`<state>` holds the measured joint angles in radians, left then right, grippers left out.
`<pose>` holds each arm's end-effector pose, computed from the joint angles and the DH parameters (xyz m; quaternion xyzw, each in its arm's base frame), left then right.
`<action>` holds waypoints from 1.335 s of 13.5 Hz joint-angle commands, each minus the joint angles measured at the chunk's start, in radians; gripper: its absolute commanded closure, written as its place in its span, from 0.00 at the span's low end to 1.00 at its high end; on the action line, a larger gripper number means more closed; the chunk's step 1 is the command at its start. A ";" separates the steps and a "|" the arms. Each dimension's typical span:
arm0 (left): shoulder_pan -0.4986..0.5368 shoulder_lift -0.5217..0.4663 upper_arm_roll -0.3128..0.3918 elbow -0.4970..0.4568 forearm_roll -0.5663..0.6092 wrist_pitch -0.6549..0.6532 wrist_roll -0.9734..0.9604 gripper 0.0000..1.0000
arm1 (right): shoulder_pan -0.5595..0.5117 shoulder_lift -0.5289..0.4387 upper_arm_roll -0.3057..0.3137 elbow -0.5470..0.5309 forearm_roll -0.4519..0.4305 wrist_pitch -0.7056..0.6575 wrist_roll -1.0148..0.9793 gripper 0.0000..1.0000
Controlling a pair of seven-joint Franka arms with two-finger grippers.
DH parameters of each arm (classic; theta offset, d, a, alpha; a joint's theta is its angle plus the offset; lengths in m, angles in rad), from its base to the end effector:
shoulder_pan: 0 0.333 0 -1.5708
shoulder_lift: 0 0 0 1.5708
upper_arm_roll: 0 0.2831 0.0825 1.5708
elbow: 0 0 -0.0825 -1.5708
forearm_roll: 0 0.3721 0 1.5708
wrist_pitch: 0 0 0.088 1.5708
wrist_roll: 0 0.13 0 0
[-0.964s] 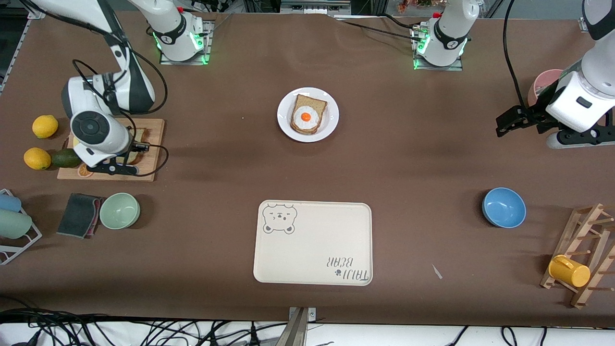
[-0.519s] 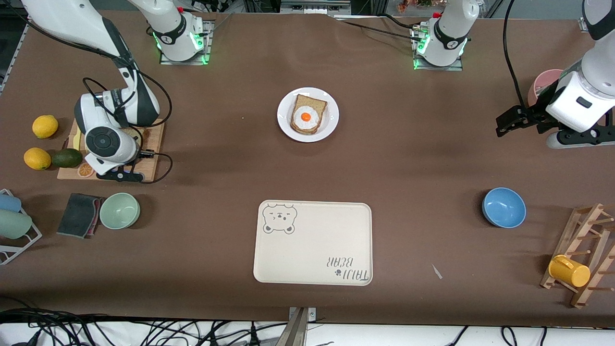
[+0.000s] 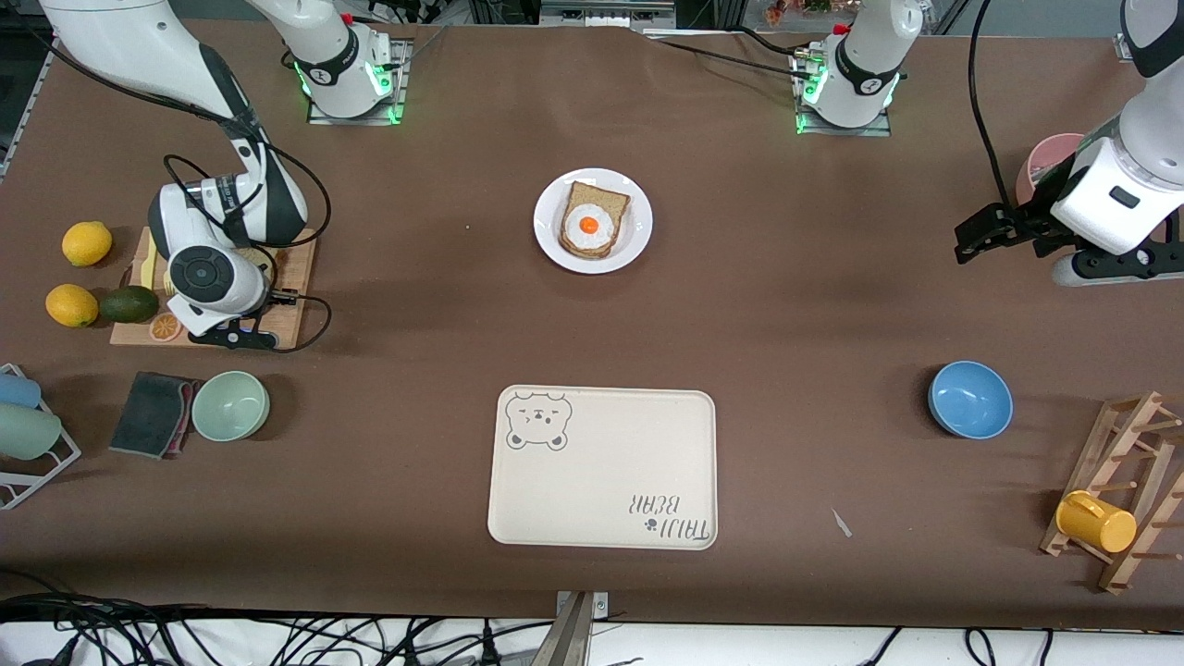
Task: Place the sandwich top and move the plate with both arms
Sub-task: 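Lower the right gripper and grasp the bread slice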
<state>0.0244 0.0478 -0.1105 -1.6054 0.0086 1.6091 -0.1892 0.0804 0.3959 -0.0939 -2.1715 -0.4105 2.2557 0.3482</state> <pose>0.5538 -0.0456 0.5298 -0.9984 -0.0513 0.0215 0.0047 0.5038 -0.0278 0.1476 0.9758 -0.0234 -0.1256 0.1775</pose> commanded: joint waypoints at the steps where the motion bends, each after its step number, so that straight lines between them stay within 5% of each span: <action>1: 0.002 0.011 -0.008 0.025 0.022 -0.020 -0.015 0.00 | -0.001 -0.005 -0.003 -0.017 -0.021 0.019 0.018 0.87; 2: 0.002 0.011 -0.006 0.025 0.022 -0.020 -0.015 0.00 | -0.002 -0.005 -0.003 -0.017 -0.022 0.019 0.018 1.00; 11: 0.002 0.011 -0.006 0.025 0.022 -0.020 -0.015 0.00 | 0.002 -0.015 0.002 0.021 -0.014 -0.028 0.018 1.00; 18: 0.003 0.011 -0.006 0.025 0.022 -0.020 -0.015 0.00 | 0.096 -0.008 0.011 0.232 0.004 -0.325 0.015 1.00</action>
<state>0.0249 0.0479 -0.1105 -1.6054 0.0086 1.6091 -0.1892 0.1327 0.3933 -0.0862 -2.0203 -0.4132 2.0510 0.3512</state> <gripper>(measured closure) 0.000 0.943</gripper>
